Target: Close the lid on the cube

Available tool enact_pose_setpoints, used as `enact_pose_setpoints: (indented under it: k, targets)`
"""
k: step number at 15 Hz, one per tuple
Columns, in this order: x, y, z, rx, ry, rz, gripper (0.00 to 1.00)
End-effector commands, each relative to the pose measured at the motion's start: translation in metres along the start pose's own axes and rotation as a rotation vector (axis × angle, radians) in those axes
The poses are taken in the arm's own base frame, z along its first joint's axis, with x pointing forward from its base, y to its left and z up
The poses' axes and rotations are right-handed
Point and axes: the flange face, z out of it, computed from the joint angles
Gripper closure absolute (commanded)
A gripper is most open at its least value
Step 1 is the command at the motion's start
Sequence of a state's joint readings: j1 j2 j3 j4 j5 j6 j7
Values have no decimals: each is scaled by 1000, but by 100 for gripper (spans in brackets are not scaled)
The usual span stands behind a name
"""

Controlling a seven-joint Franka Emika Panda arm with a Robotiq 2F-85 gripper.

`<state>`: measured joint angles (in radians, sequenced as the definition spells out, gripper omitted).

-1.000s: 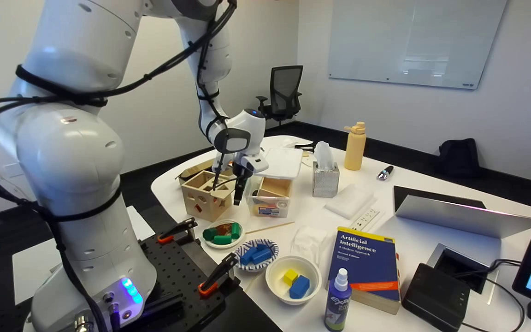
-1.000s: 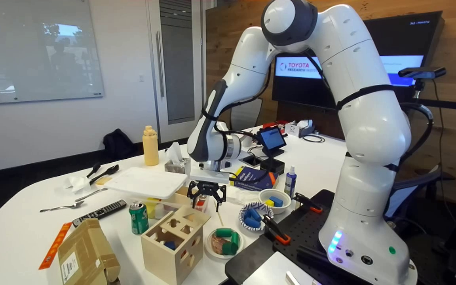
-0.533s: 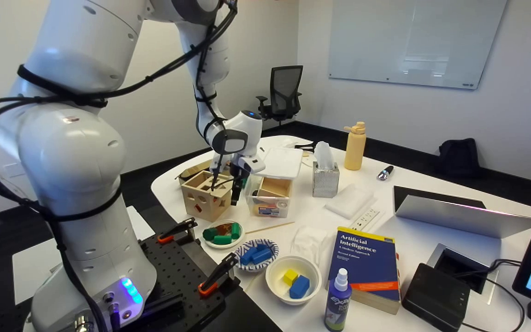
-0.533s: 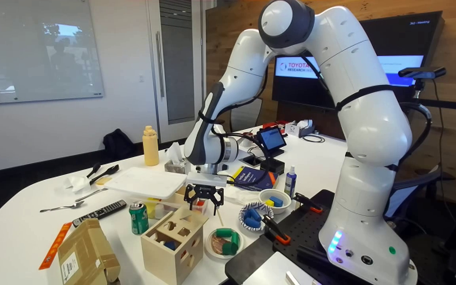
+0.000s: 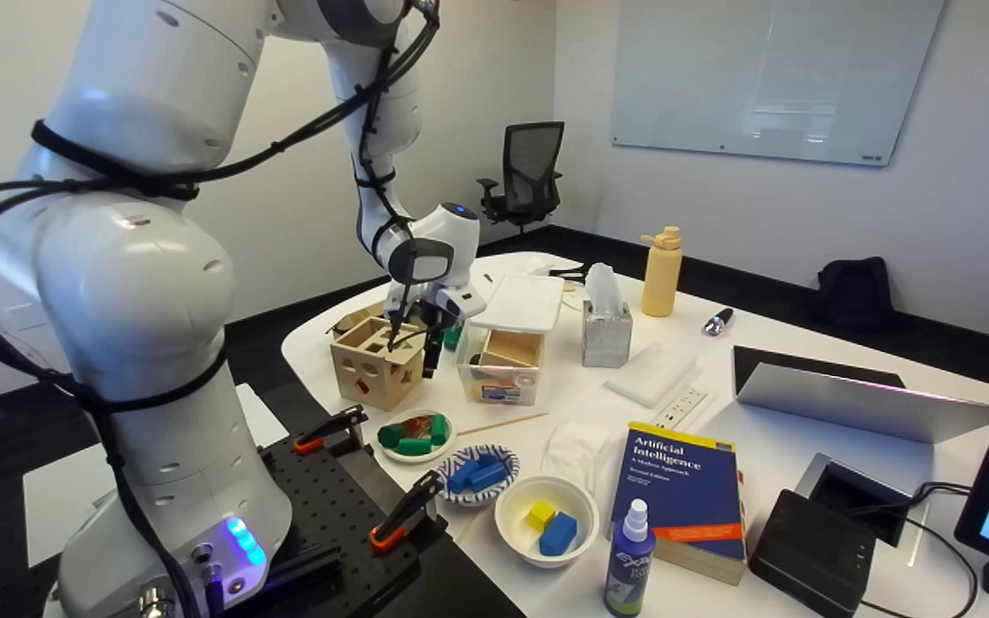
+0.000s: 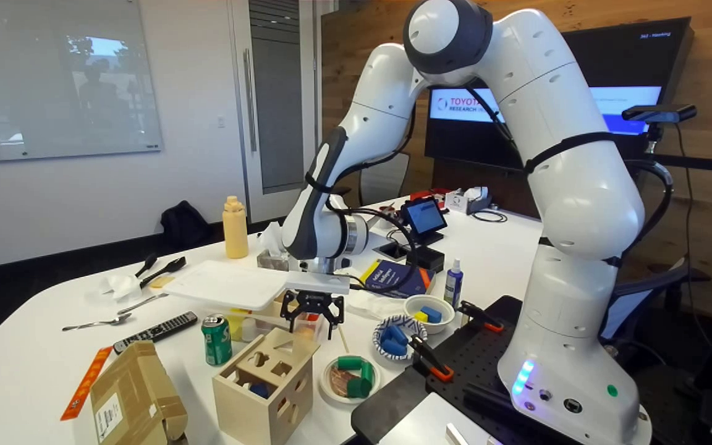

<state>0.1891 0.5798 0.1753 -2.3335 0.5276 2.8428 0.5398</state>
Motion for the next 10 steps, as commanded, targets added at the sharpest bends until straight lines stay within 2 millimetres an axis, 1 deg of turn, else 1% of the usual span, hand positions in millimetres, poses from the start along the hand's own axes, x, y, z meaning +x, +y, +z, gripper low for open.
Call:
enact_pose_setpoints:
  k: [1, 10]
  targets:
    - [-11, -10, 1, -7, 9, -16, 0]
    - [-35, -24, 11, -66, 87, -102, 0]
